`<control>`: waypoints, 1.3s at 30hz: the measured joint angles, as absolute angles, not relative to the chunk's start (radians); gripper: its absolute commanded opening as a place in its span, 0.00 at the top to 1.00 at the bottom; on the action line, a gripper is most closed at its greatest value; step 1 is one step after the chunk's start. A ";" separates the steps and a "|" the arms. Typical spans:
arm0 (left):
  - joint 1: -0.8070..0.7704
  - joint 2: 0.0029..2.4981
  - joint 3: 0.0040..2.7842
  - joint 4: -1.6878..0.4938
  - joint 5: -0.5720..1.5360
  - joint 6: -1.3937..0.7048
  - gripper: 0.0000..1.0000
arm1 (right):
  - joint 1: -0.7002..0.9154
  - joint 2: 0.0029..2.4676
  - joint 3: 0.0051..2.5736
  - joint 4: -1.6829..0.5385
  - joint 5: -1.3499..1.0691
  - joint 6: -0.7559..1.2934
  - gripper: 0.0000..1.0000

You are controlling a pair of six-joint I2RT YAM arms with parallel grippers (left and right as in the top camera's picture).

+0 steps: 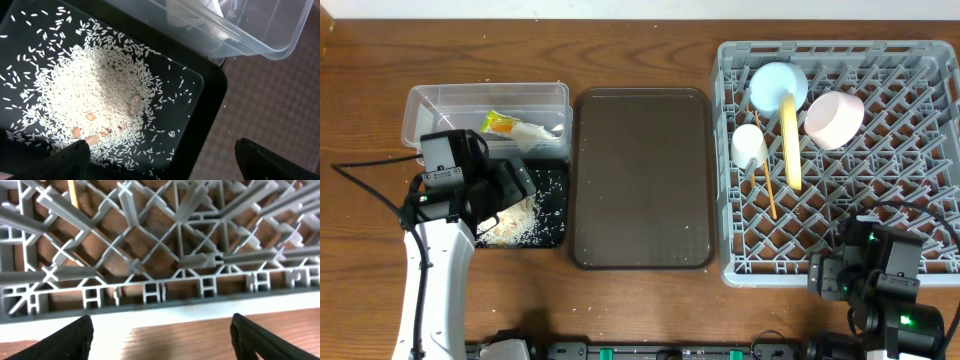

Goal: Sort waste into correct bins and load items into the dishwasher rack
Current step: 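Open right gripper and withdraw it down out of the rack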

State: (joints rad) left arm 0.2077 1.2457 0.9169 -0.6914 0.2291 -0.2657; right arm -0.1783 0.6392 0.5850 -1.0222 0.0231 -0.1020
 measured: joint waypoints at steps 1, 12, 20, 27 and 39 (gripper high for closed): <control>0.208 1.246 0.917 -0.691 0.229 -0.266 0.05 | -0.178 0.639 0.585 -1.010 0.028 -0.108 0.01; 0.208 1.246 0.917 -0.691 0.229 -0.266 0.05 | -0.178 0.638 0.584 -0.802 0.106 -0.111 0.01; 0.208 1.246 0.917 -0.691 0.229 -0.266 0.05 | -0.178 0.586 0.574 -0.577 0.057 -0.111 0.01; 0.208 1.246 0.917 -0.691 0.229 -0.266 0.05 | -0.159 0.478 0.460 -0.248 -0.048 -0.113 0.01; 0.208 1.246 0.917 -0.691 0.229 -0.266 0.05 | -0.119 0.267 0.114 0.179 -0.184 -0.113 0.01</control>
